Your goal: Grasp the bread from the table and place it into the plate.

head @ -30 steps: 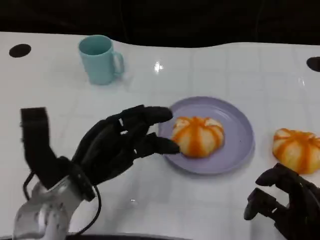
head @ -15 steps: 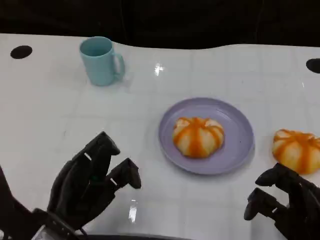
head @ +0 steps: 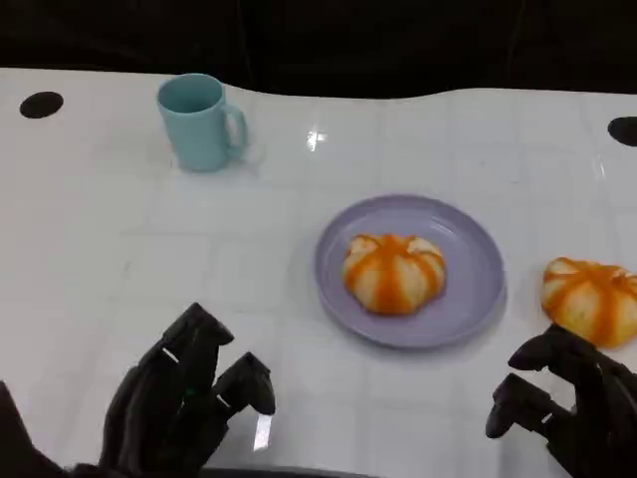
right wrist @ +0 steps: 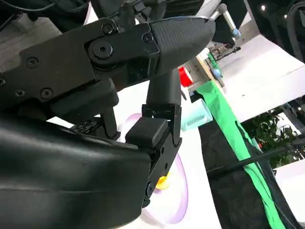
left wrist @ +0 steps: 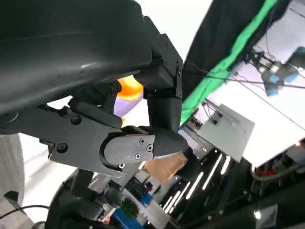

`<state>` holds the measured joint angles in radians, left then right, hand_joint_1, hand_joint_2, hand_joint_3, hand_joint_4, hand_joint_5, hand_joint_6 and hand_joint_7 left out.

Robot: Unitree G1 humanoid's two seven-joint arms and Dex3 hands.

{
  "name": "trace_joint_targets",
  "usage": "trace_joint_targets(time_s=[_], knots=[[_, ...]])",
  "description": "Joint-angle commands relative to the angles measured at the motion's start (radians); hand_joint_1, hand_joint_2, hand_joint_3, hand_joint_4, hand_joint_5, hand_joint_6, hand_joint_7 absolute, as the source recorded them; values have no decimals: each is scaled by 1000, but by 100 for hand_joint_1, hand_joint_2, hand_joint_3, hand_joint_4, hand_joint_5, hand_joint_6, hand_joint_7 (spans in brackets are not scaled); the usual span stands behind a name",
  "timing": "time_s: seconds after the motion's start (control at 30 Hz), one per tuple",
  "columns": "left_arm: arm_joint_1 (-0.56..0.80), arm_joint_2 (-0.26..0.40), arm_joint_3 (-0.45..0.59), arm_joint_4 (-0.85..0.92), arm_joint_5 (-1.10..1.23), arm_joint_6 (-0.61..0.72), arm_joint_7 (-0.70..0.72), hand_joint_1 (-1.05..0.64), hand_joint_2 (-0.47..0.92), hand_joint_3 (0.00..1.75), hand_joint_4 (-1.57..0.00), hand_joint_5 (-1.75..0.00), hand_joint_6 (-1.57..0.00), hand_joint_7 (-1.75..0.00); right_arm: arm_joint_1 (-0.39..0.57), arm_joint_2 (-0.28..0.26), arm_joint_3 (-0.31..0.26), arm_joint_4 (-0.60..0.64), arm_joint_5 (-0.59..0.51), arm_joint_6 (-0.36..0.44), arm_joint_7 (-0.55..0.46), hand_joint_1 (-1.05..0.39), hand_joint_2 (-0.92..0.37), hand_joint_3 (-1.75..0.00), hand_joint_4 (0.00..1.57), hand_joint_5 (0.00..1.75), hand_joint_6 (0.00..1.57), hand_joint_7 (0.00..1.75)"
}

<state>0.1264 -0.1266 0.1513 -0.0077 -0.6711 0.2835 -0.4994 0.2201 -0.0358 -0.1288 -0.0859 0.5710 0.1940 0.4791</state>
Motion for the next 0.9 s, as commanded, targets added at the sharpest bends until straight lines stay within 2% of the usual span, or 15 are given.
trace_joint_targets(time_s=[0.03,0.9], knots=[[16,22,-9,-6,22,-11,6,-53,92,48,-85,-175,-60,-175,9,-7,-10,-17,9,2,2,-51,-92,-19,72,157,80,108],[25,28,-4,19,40,-10,11,-52,92,49,-85,-175,-60,-175,6,-3,-5,-11,0,-14,4,-52,-92,-19,75,154,81,105]])
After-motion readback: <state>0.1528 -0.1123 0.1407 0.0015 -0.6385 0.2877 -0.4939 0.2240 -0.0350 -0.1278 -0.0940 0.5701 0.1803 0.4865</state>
